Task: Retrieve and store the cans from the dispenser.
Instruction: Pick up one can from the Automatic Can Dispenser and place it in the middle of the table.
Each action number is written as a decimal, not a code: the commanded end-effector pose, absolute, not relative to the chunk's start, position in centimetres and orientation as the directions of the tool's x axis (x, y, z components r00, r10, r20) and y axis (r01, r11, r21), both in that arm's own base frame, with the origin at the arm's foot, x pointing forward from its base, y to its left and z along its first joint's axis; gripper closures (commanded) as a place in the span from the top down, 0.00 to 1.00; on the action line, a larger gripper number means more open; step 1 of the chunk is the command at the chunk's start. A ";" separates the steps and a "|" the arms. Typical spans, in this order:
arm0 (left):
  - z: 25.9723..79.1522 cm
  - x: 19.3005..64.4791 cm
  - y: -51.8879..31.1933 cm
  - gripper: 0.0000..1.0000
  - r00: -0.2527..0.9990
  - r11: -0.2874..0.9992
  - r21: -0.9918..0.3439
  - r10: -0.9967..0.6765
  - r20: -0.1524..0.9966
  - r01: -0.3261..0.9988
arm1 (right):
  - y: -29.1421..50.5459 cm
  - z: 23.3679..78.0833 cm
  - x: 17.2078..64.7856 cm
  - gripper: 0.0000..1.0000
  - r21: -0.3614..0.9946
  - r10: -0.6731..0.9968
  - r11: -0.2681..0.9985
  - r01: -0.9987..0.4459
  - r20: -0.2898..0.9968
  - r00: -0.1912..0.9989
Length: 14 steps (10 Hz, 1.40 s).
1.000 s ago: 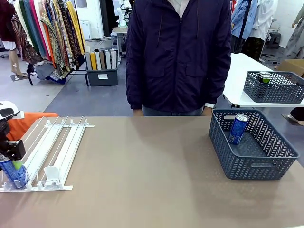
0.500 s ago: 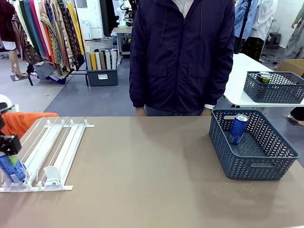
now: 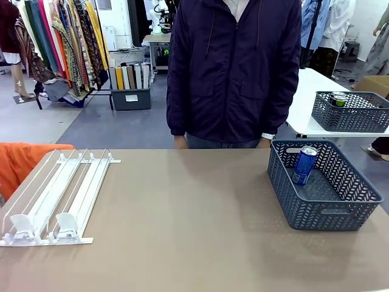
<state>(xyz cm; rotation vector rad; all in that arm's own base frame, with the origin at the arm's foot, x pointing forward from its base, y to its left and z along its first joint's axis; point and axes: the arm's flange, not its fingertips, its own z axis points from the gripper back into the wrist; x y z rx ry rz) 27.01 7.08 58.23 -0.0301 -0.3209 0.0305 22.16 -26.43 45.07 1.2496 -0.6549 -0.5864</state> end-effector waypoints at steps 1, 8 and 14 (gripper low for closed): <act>61.2 27.2 10.2 0.00 0.919 0.997 -0.062 0.073 0.387 -0.053 | -26.6 45.2 22.2 1.00 0.972 -0.712 0.235 0.025 0.155 0.685; 60.3 27.8 6.0 0.00 0.938 0.995 -0.092 -0.003 0.346 0.037 | -26.6 45.2 22.2 1.00 0.972 -0.712 0.235 0.025 0.155 0.685; 56.3 34.8 -27.5 0.00 0.979 0.984 0.010 -0.181 0.097 0.181 | -26.6 45.2 22.2 1.00 0.972 -0.712 0.235 0.025 0.155 0.685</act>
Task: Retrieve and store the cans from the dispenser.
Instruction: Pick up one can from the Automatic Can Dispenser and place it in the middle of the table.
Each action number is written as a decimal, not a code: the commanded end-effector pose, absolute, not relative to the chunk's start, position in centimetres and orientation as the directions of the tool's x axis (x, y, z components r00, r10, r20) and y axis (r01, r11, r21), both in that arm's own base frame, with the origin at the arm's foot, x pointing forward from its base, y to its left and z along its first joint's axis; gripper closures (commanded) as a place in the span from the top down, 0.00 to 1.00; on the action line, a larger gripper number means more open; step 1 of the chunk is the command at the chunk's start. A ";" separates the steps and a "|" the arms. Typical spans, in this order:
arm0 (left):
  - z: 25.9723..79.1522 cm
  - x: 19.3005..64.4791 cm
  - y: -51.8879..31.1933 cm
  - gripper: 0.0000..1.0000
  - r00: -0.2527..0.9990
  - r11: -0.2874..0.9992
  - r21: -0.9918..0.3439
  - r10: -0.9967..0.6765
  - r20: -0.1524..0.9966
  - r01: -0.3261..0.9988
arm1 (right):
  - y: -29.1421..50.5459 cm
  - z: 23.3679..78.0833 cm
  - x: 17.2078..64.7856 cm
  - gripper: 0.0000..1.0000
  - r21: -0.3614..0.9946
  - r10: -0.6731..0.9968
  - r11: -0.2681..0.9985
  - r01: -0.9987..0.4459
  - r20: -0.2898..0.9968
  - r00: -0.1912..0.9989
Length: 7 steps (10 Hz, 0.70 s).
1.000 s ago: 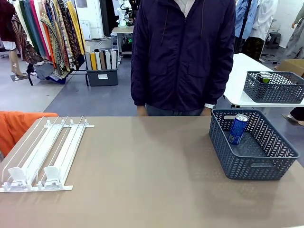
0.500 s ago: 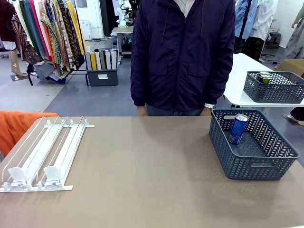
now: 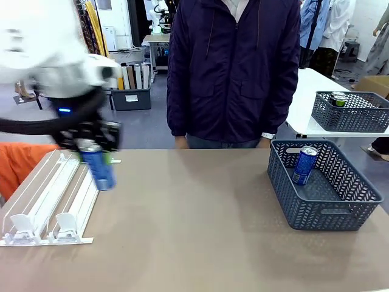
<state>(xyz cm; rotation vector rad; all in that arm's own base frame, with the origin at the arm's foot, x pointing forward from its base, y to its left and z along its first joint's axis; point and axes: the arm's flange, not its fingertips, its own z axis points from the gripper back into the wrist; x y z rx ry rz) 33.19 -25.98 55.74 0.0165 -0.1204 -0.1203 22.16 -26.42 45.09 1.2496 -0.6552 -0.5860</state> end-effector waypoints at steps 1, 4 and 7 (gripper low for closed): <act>54.1 34.0 -31.6 0.00 0.951 0.949 -0.089 -0.296 0.087 0.304 | -26.6 45.2 22.2 1.00 0.972 -0.712 0.235 0.025 0.155 0.685; 48.5 34.2 -36.9 0.00 0.947 0.931 -0.173 -0.312 0.082 0.322 | -26.6 45.2 22.2 1.00 0.972 -0.712 0.235 0.025 0.155 0.685; 46.9 33.7 -38.7 0.00 0.945 0.935 -0.136 -0.320 0.064 0.326 | -26.6 45.2 22.2 1.00 0.972 -0.712 0.235 0.025 0.155 0.685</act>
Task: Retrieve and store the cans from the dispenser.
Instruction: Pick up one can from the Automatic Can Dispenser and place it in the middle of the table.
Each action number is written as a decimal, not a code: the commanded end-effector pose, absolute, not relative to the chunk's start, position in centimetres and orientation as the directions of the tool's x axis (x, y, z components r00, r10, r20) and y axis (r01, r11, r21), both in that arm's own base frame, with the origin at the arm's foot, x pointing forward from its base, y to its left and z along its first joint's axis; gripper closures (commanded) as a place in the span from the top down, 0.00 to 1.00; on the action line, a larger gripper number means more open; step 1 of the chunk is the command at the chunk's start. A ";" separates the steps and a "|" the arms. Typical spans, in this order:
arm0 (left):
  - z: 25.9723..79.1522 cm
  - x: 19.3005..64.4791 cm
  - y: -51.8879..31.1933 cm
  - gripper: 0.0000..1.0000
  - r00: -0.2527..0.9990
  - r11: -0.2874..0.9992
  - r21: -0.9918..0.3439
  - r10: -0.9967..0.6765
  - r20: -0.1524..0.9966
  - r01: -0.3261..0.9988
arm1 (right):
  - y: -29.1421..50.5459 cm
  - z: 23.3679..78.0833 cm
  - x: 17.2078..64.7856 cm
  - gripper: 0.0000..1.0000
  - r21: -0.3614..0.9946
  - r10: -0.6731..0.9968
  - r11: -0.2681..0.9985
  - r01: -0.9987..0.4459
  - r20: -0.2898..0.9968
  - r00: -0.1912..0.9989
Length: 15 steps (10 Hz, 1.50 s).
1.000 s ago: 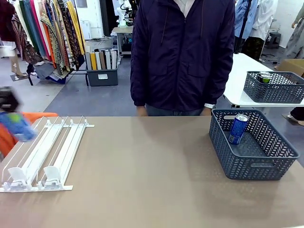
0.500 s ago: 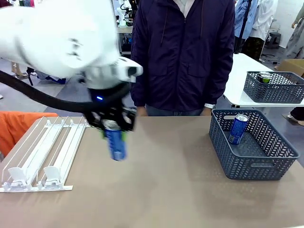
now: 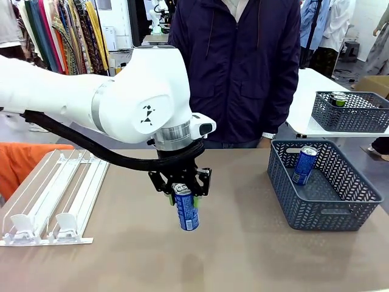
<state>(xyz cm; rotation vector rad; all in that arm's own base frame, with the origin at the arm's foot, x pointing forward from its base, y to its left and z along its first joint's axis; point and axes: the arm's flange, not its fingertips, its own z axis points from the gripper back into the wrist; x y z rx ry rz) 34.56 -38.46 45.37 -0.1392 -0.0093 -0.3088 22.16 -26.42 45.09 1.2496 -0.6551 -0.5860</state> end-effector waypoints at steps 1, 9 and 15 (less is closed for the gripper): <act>46.9 33.7 -38.7 0.00 0.945 0.935 -0.136 -0.320 0.064 0.326 | -26.6 45.2 22.2 1.00 0.972 -0.712 0.235 0.025 0.155 0.685; 40.3 37.0 -41.3 0.00 0.961 0.952 -0.146 -0.258 0.095 0.270 | -26.6 45.2 22.2 1.00 0.972 -0.712 0.235 0.025 0.155 0.685; 39.3 38.3 -43.1 0.53 0.967 0.965 -0.070 -0.252 0.043 0.254 | -26.6 45.2 22.2 1.00 0.972 -0.712 0.235 0.025 0.155 0.685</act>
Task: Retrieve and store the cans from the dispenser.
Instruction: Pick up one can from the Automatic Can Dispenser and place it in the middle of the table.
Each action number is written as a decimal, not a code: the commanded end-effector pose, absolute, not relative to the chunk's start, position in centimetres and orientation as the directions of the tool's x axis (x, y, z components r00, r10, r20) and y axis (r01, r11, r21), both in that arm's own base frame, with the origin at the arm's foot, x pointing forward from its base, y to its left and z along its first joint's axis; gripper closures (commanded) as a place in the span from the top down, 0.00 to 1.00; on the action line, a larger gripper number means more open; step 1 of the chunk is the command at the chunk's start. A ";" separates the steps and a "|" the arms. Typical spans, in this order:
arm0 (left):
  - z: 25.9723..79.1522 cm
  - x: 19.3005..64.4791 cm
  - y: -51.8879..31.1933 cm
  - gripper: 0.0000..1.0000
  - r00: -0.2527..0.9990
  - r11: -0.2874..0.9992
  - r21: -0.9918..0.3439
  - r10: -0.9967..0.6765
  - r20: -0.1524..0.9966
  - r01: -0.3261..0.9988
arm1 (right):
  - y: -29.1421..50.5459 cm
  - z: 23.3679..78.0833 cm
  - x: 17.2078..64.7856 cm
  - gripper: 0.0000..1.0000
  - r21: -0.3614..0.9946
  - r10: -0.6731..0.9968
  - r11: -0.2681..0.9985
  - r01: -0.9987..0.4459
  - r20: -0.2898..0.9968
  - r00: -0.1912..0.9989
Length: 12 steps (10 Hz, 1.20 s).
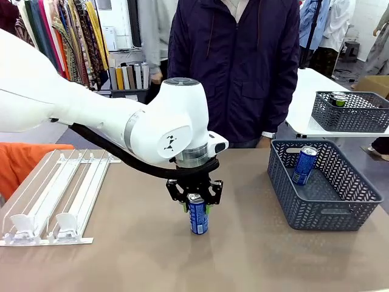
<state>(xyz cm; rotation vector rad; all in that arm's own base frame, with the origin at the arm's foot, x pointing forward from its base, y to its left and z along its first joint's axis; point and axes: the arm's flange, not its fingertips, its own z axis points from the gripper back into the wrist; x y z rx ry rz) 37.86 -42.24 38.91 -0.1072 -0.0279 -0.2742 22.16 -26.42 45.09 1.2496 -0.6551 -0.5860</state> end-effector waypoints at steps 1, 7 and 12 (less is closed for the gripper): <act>39.3 38.3 -43.1 1.00 0.966 0.964 -0.069 -0.253 0.042 0.256 | -26.6 45.2 22.2 1.00 0.972 -0.712 0.235 0.025 0.155 0.685; 46.1 37.4 -39.4 1.00 0.967 0.972 -0.099 -0.193 0.166 0.211 | -26.6 45.2 22.2 1.00 0.972 -0.712 0.235 0.025 0.155 0.685; 54.1 39.0 -18.9 1.00 0.969 0.832 -0.504 -0.245 0.039 0.230 | -26.6 45.2 22.2 1.00 0.972 -0.712 0.235 0.025 0.155 0.685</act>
